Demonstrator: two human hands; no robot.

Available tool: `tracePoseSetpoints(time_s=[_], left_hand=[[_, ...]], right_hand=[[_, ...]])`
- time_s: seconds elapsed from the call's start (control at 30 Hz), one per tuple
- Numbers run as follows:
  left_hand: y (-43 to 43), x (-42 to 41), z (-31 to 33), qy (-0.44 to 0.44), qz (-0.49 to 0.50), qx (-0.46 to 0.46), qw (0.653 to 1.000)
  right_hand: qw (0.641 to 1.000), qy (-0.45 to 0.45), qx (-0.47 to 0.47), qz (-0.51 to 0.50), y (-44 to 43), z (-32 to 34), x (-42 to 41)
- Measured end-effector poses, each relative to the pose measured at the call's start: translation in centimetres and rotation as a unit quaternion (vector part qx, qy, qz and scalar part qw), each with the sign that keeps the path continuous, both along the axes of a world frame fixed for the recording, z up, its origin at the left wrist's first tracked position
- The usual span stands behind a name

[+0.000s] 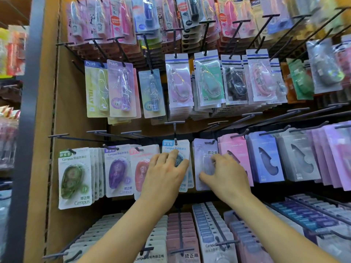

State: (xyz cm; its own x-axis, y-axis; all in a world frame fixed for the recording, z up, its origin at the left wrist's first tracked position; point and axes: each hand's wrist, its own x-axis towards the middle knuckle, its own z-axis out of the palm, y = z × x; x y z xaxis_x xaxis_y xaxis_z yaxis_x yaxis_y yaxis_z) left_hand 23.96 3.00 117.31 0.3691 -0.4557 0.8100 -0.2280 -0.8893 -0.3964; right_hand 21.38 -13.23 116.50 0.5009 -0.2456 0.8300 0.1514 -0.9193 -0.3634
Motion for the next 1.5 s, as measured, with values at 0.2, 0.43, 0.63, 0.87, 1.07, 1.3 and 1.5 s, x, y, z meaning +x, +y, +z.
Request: tracePoseSetpoints(time_s=[0.2,0.43,0.63,0.87,1.07,1.3,1.5], left_hand=[[0.3,-0.4,-0.8,-0.024,-0.086,-0.017,0.996],[-2.5,-2.1,-0.9,0.274,-0.312,-0.265,0.870],[-4.2,-1.7,0.0,0.434,-0.461,-0.508,0.584],[-4.3,-2.3,-0.7,0.357,-0.454,-0.484,0.657],[-3.6,-2.3,-1.0,0.340,-0.437,-0.497,0.668],[-3.8,-2.7,0.7,0.400,-0.538,-0.532,0.517],[-1.9,-2.3,0.3,0.364,-0.545,-0.551,0.517]], right_hand=[[0.913,0.022,0.261,0.314,-3.4,1.6,-3.3],[0.990,-0.062,0.079,0.099,-2.8,1.8,-2.5],[0.987,-0.130,0.033,0.094,-0.8,-1.0,-2.1],[0.913,-0.168,0.219,0.299,-2.3,-1.2,-2.9],[0.874,-0.148,0.354,0.299,-4.0,-0.6,-3.1],[0.871,-0.109,0.357,0.319,-4.7,-0.1,-3.5],[0.882,-0.088,0.342,0.313,-5.4,-0.3,-3.5]])
